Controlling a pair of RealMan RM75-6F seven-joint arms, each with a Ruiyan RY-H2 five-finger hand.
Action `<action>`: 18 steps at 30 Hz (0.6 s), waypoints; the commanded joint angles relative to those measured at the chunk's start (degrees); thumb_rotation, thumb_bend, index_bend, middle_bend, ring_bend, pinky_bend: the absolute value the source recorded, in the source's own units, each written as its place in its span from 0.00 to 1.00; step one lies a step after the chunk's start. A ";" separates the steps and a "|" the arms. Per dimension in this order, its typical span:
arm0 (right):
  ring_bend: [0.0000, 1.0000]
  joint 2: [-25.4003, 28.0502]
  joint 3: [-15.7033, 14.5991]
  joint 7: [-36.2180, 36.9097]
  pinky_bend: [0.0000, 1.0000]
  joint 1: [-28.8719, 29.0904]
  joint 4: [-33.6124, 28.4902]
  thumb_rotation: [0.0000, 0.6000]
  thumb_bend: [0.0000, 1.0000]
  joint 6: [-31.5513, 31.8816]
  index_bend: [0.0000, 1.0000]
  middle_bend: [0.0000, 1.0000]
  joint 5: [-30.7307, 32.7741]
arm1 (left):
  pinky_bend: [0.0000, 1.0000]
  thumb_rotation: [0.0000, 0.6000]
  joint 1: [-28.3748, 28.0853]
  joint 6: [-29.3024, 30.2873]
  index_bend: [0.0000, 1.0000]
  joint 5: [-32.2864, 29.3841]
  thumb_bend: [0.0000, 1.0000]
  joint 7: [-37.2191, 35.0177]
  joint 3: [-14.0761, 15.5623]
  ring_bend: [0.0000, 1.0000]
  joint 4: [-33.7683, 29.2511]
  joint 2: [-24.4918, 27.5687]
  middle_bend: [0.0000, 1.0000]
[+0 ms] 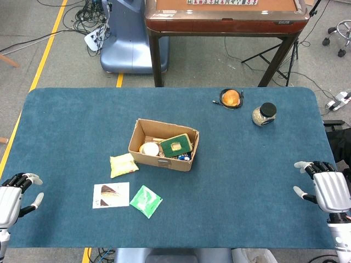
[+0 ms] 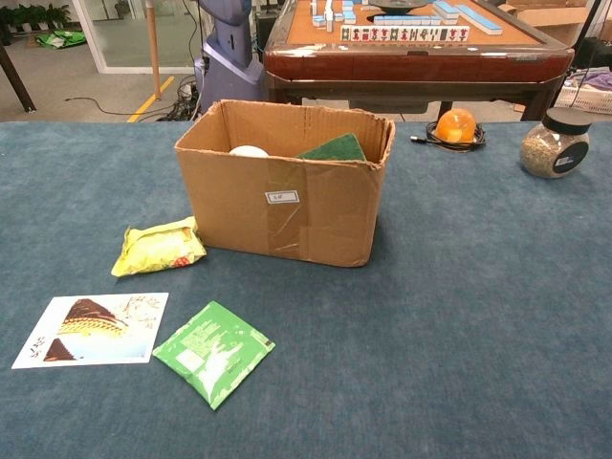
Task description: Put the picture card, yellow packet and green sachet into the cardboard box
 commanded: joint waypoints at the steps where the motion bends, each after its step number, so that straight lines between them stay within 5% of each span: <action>1: 0.36 0.10 -0.40 -0.32 0.35 -0.11 -0.40 1.00 0.05 -0.03 0.39 0.48 -0.51 | 0.45 1.00 -0.13 -0.30 0.46 -0.17 0.28 -0.11 0.03 0.31 -0.02 -0.07 0.40; 18: 0.36 0.40 -0.15 -0.52 0.35 -2.18 -0.92 1.00 0.05 4.81 0.39 0.48 -2.05 | 0.45 1.00 -1.46 -3.15 0.47 1.69 0.28 1.86 1.72 0.27 -1.79 -0.96 0.39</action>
